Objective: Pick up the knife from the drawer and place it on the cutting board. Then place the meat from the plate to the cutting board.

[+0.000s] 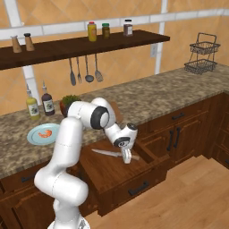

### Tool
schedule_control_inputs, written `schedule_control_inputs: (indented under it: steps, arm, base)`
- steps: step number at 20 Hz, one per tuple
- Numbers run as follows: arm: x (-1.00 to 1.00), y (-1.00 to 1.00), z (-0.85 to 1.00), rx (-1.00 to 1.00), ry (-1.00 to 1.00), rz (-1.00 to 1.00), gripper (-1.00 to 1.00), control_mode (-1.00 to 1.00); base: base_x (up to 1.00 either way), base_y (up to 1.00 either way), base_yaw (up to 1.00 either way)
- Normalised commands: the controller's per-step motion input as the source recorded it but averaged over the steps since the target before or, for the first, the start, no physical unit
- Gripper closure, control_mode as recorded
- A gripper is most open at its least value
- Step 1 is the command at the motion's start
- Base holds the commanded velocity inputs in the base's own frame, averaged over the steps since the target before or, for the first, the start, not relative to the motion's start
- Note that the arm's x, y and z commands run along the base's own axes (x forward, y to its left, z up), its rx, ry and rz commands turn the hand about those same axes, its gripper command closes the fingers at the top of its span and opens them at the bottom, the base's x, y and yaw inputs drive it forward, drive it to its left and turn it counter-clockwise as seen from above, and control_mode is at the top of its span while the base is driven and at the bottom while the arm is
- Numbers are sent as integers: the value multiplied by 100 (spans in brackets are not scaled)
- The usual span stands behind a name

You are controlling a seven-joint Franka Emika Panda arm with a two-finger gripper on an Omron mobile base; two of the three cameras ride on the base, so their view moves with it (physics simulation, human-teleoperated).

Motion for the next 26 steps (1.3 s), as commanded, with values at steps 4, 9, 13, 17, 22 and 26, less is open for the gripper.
schedule_control_inputs:
  steps: [4, 9, 13, 17, 22, 26]
  arm:
    - [-91, -73, -55, 0, 9, 0, 100, -100]
    - [-69, -77, -42, 0, 12, 0, 100, -100]
    - [-25, -36, -19, 0, 13, 3, 100, -100]
    - [-46, -33, 13, 0, 0, 6, 100, -100]
    - [-41, -33, 82, 3, 0, 1, 100, -100]
    - [0, -23, 98, 2, 0, -3, 100, -100]
  base:
    - [0, 0, 0]
    - [0, 0, 0]
    - [0, 0, 0]
    - [0, 0, 0]
    - [0, 0, 0]
    - [0, 0, 0]
